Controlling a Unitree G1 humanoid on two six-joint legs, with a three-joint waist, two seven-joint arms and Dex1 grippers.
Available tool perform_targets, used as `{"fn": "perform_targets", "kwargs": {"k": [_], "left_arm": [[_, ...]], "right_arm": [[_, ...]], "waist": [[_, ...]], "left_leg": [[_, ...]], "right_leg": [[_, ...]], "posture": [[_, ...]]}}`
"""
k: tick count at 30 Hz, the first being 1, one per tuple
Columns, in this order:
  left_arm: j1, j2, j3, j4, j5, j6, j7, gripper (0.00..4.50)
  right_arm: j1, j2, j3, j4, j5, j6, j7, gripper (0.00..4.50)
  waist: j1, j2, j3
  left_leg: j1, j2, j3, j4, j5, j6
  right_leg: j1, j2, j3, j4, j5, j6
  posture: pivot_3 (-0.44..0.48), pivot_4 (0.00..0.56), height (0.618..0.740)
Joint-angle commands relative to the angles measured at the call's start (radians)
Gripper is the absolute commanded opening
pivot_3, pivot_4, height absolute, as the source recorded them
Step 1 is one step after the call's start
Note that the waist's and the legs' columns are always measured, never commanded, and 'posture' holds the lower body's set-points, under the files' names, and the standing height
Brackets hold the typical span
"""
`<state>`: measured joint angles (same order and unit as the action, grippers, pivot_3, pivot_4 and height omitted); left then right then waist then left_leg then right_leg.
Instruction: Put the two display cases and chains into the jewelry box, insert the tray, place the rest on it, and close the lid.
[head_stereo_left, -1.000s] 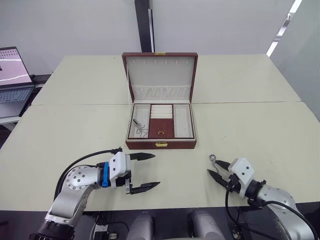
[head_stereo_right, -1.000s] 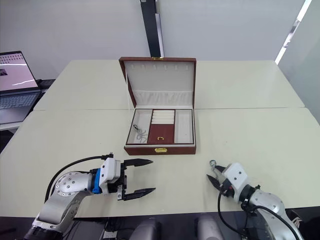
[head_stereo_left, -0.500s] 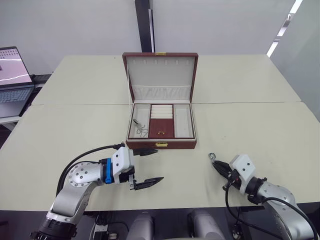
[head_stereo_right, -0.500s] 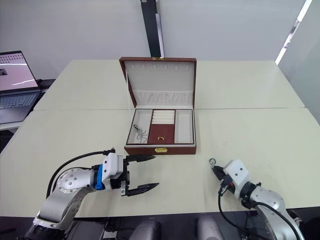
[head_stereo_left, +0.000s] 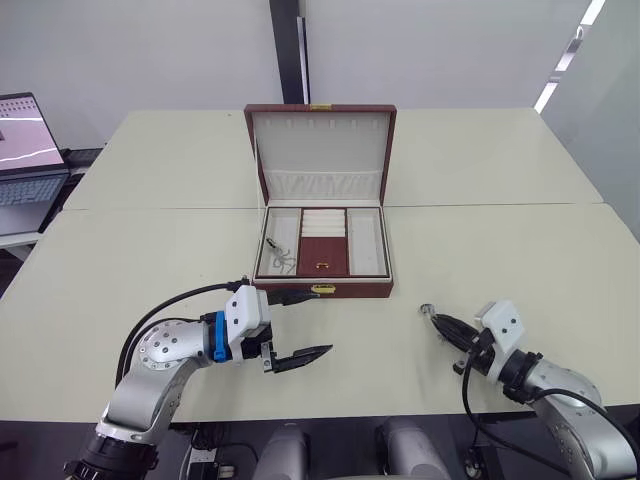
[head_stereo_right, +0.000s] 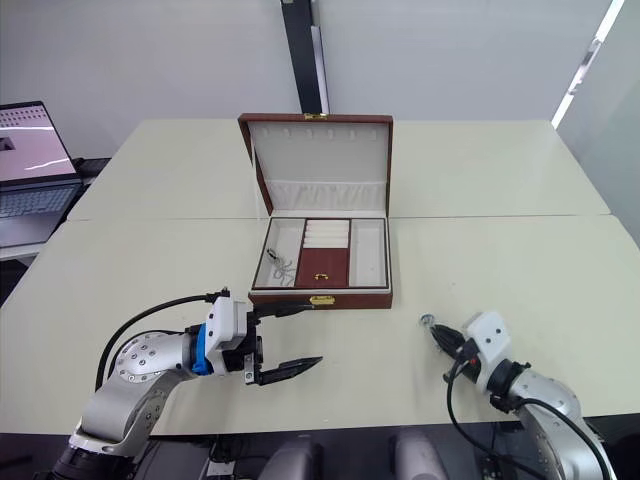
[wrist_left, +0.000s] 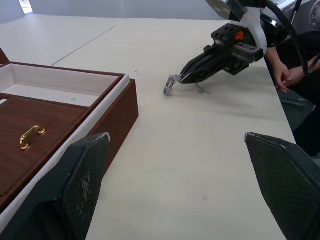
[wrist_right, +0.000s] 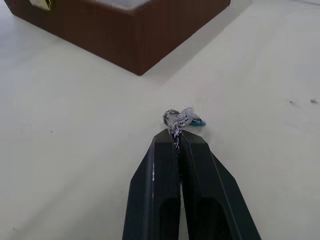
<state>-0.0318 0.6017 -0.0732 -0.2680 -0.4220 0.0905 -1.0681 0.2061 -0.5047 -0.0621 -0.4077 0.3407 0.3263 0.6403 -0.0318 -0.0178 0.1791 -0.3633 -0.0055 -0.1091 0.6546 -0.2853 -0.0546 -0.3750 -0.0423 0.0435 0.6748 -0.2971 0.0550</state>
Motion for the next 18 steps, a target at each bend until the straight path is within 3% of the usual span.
{"fn": "perform_targets", "kwargs": {"k": [1, 18], "left_arm": [[-0.004, -0.013, 0.024, -0.037, -0.021, 0.019, 0.037, 4.5], [0.05, -0.039, 0.062, -0.187, -0.052, 0.142, 0.215, 4.5]], "right_arm": [[-0.053, -0.008, -0.023, -0.082, 0.068, 0.042, 0.009, 0.0], [-0.426, 0.011, 0.04, -0.081, 0.145, 0.205, -0.012, 0.0]], "waist": [[0.0, 0.0, 0.0], [0.0, 0.0, 0.001]], "left_leg": [[0.0, 0.0, 0.0, 0.0, 0.0, 0.0], [-0.001, 0.0, 0.0, -0.003, 0.0, 0.0]], "right_leg": [[0.0, 0.0, 0.0, 0.0, 0.0, 0.0], [-0.002, 0.0, 0.0, -0.001, 0.0, 0.0]], "posture": [[0.0, 0.15, 0.74], [0.0, 0.15, 0.74]]}}
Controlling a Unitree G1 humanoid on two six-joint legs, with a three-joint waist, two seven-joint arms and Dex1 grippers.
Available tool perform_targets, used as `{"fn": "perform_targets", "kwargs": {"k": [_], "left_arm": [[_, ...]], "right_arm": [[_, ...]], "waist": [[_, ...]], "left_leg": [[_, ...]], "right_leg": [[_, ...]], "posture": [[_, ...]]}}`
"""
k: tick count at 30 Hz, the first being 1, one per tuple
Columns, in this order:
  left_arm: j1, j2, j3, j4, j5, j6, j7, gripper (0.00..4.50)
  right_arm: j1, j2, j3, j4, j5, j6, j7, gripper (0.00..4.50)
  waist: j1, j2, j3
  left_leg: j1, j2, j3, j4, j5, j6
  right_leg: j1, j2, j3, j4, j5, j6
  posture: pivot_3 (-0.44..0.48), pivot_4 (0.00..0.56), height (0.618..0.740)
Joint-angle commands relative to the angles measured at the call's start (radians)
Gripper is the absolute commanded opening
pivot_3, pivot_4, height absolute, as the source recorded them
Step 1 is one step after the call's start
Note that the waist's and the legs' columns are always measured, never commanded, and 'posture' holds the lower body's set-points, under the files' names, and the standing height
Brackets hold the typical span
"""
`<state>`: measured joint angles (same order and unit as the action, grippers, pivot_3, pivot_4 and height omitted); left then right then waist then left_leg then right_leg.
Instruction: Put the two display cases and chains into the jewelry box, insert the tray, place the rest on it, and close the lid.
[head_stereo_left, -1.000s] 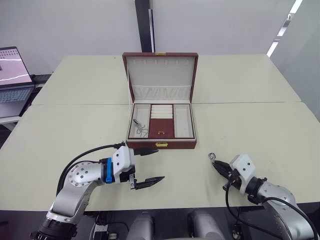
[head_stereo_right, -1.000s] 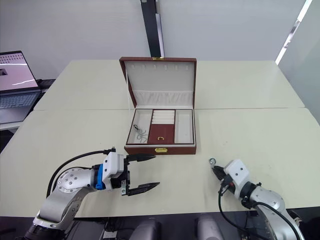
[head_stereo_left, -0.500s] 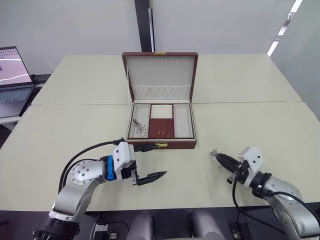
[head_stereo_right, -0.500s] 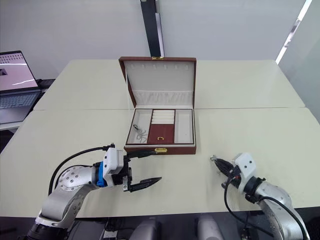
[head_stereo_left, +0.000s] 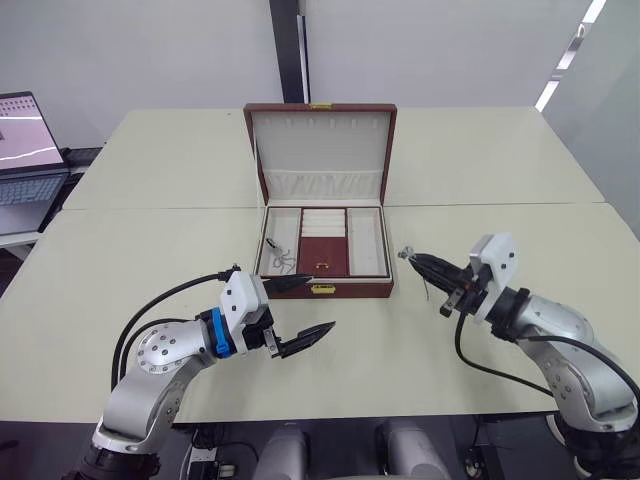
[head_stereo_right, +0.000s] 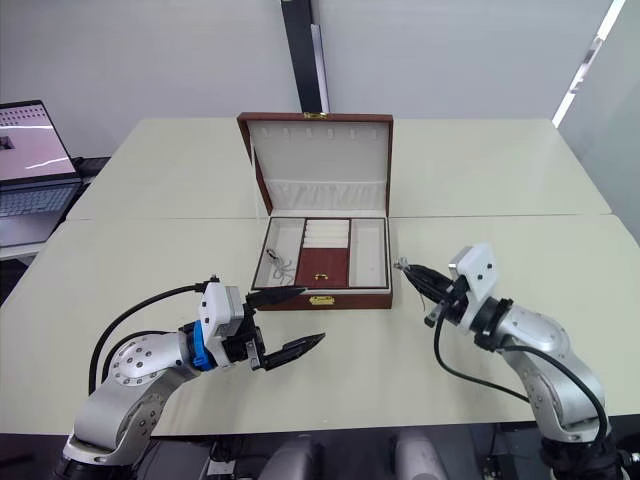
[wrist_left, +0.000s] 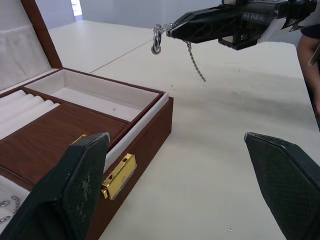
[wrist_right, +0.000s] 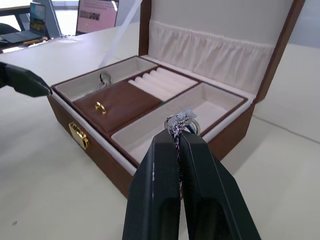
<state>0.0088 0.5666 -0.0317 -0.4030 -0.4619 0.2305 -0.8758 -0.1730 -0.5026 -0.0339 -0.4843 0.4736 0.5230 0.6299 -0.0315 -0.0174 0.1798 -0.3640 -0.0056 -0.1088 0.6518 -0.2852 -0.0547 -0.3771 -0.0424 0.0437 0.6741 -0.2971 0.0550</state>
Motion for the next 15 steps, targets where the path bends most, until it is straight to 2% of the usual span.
{"fn": "perform_targets", "kwargs": {"k": [1, 6, 15], "left_arm": [[0.015, -0.007, 0.022, -0.057, -0.011, 0.003, 0.031, 4.5], [0.067, -0.036, 0.06, -0.067, -0.005, -0.015, 0.094, 4.5], [0.182, -0.088, 0.132, -0.082, 0.008, -0.061, 0.182, 4.5]], "right_arm": [[-0.074, 0.015, 0.021, 0.007, 0.011, 0.011, -0.003, 0.0], [-0.203, 0.048, 0.067, 0.088, -0.013, 0.014, -0.003, 0.0], [-0.326, 0.098, 0.127, 0.232, -0.072, -0.029, 0.016, 0.0]], "waist": [[-0.001, 0.0, 0.0], [-0.001, 0.0, 0.0], [-0.001, 0.0, 0.0]], "left_leg": [[0.0, 0.0, 0.0, -0.001, 0.0, 0.0], [0.0, 0.0, 0.0, -0.004, 0.0, 0.0], [-0.001, 0.0, 0.001, -0.005, 0.0, 0.0]], "right_leg": [[0.0, 0.0, 0.0, 0.0, 0.0, 0.0], [-0.002, 0.0, 0.001, 0.0, 0.0, 0.0], [-0.004, -0.001, 0.001, -0.001, 0.0, -0.001]], "posture": [[0.0, 0.15, 0.74], [0.0, 0.15, 0.74], [0.0, 0.15, 0.74]]}}
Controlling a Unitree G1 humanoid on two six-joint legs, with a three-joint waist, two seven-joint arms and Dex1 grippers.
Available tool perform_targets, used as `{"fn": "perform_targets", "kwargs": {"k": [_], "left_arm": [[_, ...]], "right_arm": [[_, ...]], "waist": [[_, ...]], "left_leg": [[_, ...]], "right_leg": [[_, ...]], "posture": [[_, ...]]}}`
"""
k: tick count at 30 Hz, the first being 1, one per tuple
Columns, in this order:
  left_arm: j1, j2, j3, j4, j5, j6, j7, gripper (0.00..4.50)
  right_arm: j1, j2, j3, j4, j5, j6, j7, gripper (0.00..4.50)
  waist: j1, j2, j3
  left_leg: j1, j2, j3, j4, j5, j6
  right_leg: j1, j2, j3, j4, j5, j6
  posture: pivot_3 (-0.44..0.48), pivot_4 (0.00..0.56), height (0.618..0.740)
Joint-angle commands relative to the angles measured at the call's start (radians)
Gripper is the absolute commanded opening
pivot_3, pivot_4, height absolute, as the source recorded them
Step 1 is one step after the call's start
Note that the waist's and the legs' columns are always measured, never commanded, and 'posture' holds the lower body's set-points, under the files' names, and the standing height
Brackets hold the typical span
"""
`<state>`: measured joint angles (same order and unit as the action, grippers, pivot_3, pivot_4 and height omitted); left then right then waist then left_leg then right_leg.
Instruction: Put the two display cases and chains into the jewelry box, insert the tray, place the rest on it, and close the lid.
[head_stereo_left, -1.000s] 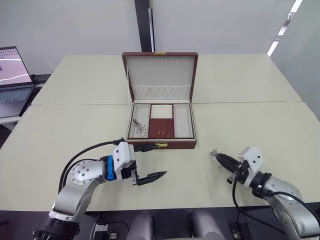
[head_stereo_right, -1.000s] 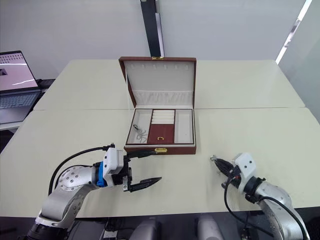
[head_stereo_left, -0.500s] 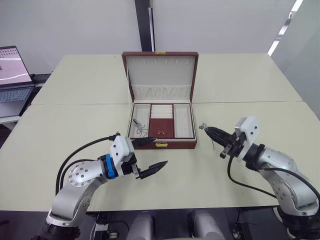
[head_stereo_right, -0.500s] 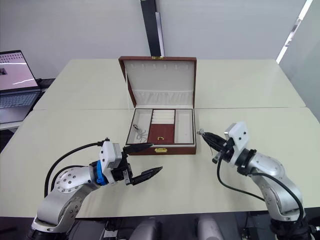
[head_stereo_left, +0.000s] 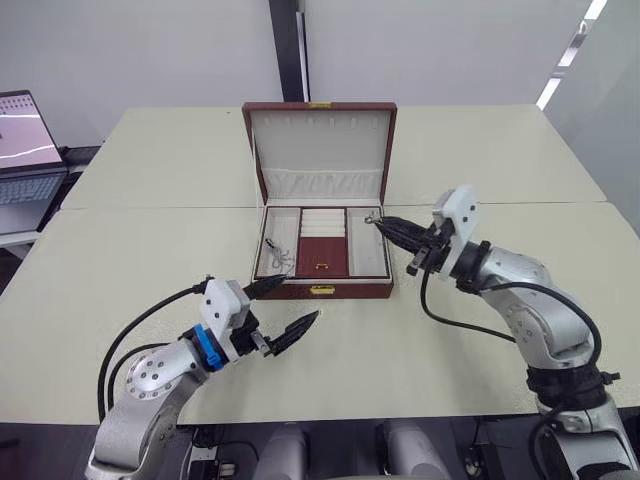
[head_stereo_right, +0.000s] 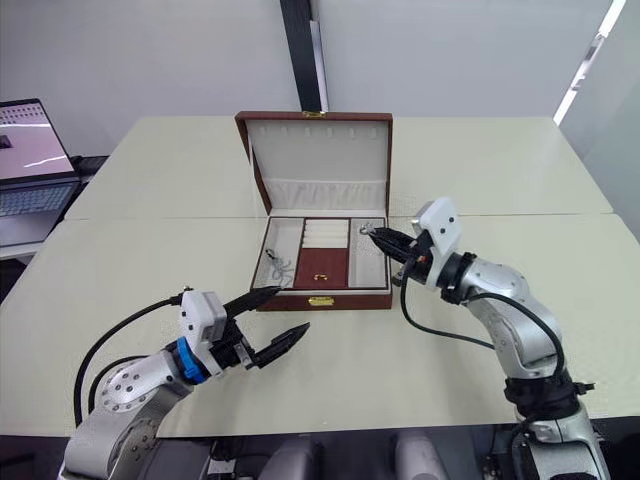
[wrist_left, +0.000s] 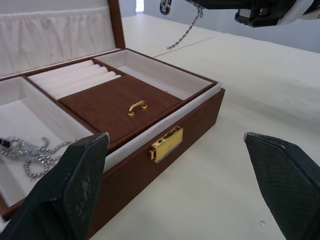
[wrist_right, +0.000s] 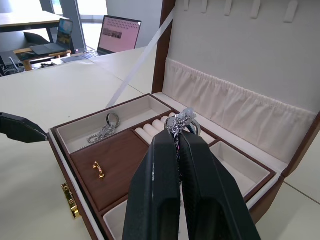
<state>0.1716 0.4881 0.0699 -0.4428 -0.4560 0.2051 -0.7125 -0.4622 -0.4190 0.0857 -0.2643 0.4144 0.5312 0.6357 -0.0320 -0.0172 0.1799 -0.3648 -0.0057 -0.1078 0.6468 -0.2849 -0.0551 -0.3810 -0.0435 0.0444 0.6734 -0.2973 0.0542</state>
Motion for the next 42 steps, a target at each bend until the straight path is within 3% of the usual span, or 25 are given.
{"fn": "perform_targets", "kwargs": {"k": [1, 22, 29, 39, 42], "left_arm": [[0.029, -0.013, 0.031, -0.041, 0.006, -0.043, 0.019, 4.5], [0.101, -0.032, 0.022, 0.004, 0.033, -0.163, 0.013, 4.5], [0.099, -0.036, 0.02, 0.021, 0.036, -0.18, 0.002, 4.5], [0.084, -0.035, 0.01, 0.024, 0.04, -0.175, 0.003, 4.5], [0.074, -0.034, 0.004, 0.011, 0.041, -0.158, 0.016, 4.5]], "right_arm": [[-0.045, 0.022, 0.013, 0.029, -0.02, -0.044, 0.011, 0.0], [-0.075, 0.086, 0.047, 0.175, -0.108, -0.104, 0.04, 0.0], [-0.075, 0.091, 0.027, 0.174, -0.103, -0.096, 0.036, 1.65], [-0.06, 0.089, 0.008, 0.157, -0.091, -0.092, 0.04, 4.48], [-0.056, 0.081, 0.0, 0.155, -0.089, -0.092, 0.047, 4.48]], "waist": [[0.0, 0.0, 0.0], [0.0, 0.0, 0.0], [-0.001, 0.0, 0.0], [0.0, 0.0, 0.0], [-0.001, 0.0, 0.0]], "left_leg": [[0.0, 0.0, 0.0, 0.0, 0.0, 0.0], [0.0, 0.0, 0.001, 0.0, 0.0, 0.0], [0.0, 0.0, 0.0, -0.001, 0.0, 0.0], [0.0, 0.0, 0.0, -0.001, 0.0, 0.0], [0.0, 0.0, 0.0, -0.001, 0.0, 0.0]], "right_leg": [[0.0, 0.0, 0.0, 0.0, 0.0, 0.0], [-0.001, 0.0, 0.0, 0.0, 0.0, 0.0], [-0.001, 0.0, 0.0, 0.0, 0.0, 0.0], [-0.001, 0.0, 0.0, 0.0, 0.0, 0.0], [-0.001, 0.0, 0.0, 0.0, 0.0, 0.0]], "posture": [[0.0, 0.15, 0.74], [0.0, 0.15, 0.74], [0.0, 0.15, 0.74], [0.0, 0.15, 0.74], [0.0, 0.15, 0.74]]}}
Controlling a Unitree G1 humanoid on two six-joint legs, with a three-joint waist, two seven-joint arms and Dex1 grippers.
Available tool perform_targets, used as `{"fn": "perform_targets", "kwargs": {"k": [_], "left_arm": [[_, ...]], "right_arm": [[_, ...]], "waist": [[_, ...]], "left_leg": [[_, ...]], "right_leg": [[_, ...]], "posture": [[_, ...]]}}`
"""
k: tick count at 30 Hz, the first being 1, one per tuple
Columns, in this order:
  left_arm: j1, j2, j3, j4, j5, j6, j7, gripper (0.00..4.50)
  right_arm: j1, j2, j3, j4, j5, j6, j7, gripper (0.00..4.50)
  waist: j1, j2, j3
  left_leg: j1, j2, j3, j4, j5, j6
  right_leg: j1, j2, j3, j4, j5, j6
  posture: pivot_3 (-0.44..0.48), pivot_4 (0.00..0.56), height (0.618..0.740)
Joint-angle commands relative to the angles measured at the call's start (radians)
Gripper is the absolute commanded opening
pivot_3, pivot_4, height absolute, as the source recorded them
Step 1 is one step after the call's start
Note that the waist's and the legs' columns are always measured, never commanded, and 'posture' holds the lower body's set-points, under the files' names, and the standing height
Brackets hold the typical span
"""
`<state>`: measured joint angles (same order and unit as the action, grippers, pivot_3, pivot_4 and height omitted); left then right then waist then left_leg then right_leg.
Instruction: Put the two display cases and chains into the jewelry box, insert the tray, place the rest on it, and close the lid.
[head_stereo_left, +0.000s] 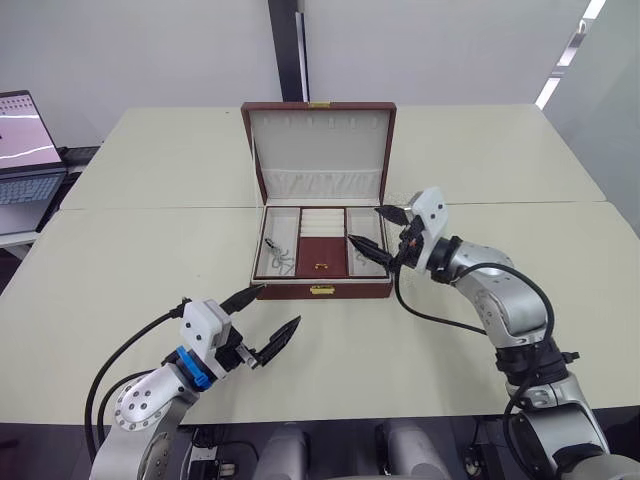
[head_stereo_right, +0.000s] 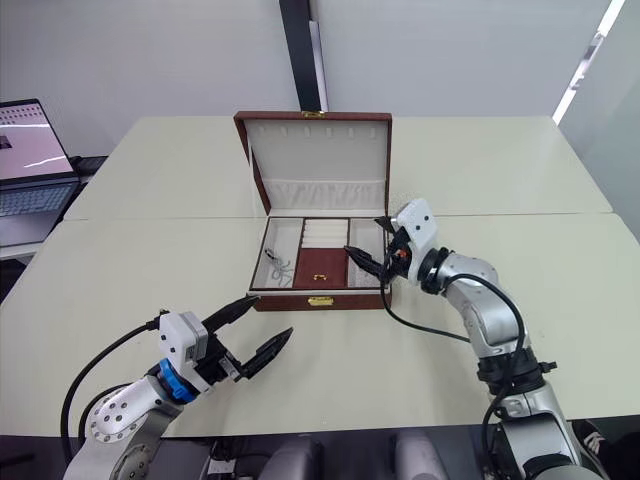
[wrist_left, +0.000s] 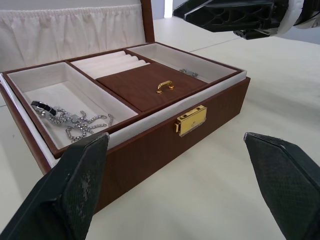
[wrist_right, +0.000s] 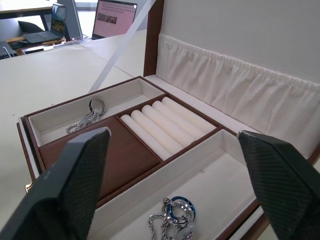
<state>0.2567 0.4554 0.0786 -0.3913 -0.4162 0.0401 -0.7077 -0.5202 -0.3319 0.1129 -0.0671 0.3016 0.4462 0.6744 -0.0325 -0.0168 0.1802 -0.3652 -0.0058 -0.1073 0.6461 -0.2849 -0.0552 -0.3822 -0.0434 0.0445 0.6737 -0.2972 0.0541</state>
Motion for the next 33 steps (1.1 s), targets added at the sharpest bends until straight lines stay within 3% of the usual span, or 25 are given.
{"fn": "perform_targets", "kwargs": {"k": [1, 9, 20, 25, 30, 33], "left_arm": [[-0.021, 0.001, -0.003, -0.038, -0.002, 0.015, 0.013, 4.5], [-0.048, 0.047, 0.075, -0.02, -0.084, 0.115, 0.004, 4.5], [-0.068, 0.245, 0.311, 0.226, -0.129, 0.151, -0.143, 4.5], [-0.169, 0.262, 0.346, 0.344, -0.075, 0.127, -0.086, 4.5], [-0.277, 0.248, 0.303, 0.412, -0.035, 0.158, -0.04, 4.5], [-0.341, 0.234, 0.276, 0.468, 0.012, 0.159, 0.005, 4.5]], "right_arm": [[0.006, -0.012, -0.032, -0.044, 0.027, -0.007, 0.014, 4.48], [0.074, -0.125, -0.088, -0.08, 0.086, -0.008, 0.125, 4.48], [0.215, -0.376, -0.208, 0.039, 0.103, -0.089, 0.326, 4.48], [0.184, -0.362, -0.199, 0.108, 0.069, -0.146, 0.302, 4.48], [0.142, -0.289, -0.165, 0.142, 0.032, -0.166, 0.244, 4.48], [0.113, -0.252, -0.141, 0.18, -0.003, -0.18, 0.214, 3.91]], "waist": [[0.0, 0.0, 0.0], [0.0, 0.0, 0.0], [0.0, 0.0, 0.001], [0.0, 0.0, 0.001], [-0.001, 0.0, 0.001], [0.0, 0.0, 0.001]], "left_leg": [[0.0, 0.0, 0.0, 0.0, 0.0, 0.0], [0.0, 0.0, 0.0, 0.0, 0.0, 0.0], [0.0, 0.0, 0.001, 0.0, 0.0, 0.0], [0.0, 0.0, 0.0, 0.0, 0.0, 0.0], [0.0, 0.0, 0.0, 0.0, 0.0, 0.0], [0.0, 0.0, 0.0, -0.001, 0.0, 0.0]], "right_leg": [[0.0, 0.0, 0.0, 0.0, 0.0, 0.0], [0.0, 0.0, 0.0, -0.001, 0.0, 0.0], [0.0, 0.0, 0.0, 0.0, 0.0, 0.0], [0.0, 0.0, 0.0, 0.0, 0.0, 0.0], [0.0, 0.0, 0.0, 0.0, 0.0, 0.0], [-0.001, 0.0, 0.0, 0.0, 0.0, 0.0]], "posture": [[0.0, 0.15, 0.74], [0.0, 0.15, 0.74], [0.0, 0.15, 0.74], [0.0, 0.15, 0.74], [0.0, 0.15, 0.74], [0.0, 0.15, 0.74]]}}
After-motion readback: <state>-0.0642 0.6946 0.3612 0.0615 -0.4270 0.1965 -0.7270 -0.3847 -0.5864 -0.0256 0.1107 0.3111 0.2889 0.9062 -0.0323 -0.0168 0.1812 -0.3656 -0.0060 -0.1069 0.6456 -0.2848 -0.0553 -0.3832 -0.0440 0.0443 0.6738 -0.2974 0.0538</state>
